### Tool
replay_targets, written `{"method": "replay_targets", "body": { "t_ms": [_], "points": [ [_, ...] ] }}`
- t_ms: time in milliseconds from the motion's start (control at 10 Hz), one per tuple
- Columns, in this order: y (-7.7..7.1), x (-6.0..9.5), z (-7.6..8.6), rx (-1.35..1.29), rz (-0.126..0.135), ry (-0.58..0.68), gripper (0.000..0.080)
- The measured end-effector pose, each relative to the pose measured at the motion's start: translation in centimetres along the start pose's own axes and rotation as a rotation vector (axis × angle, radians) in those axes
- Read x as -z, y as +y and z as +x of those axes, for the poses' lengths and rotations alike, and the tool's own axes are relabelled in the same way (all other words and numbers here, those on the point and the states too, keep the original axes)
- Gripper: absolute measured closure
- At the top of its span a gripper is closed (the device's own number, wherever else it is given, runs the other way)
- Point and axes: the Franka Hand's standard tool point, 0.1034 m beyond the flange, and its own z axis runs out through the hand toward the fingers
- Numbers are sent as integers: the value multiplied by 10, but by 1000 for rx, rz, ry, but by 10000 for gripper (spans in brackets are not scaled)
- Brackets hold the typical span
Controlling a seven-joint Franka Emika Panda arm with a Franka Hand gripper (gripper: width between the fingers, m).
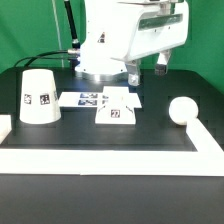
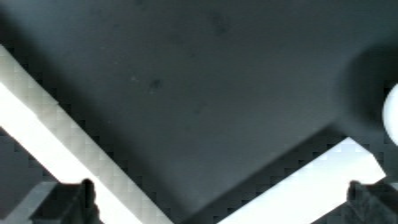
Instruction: Assemble lamp
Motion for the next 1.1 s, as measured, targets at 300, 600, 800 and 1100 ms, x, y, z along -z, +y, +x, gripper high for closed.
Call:
{"method": "replay_targets", "body": {
  "t_ms": [300,600,800,1100],
  "points": [
    [0,0,0,0,1,0,100],
    [0,0,-1,-13,-2,2,100],
    [-12,0,-25,-147,-19,9,100],
    [-21,-3,-45,-255,-27,11,100]
  ]
}}
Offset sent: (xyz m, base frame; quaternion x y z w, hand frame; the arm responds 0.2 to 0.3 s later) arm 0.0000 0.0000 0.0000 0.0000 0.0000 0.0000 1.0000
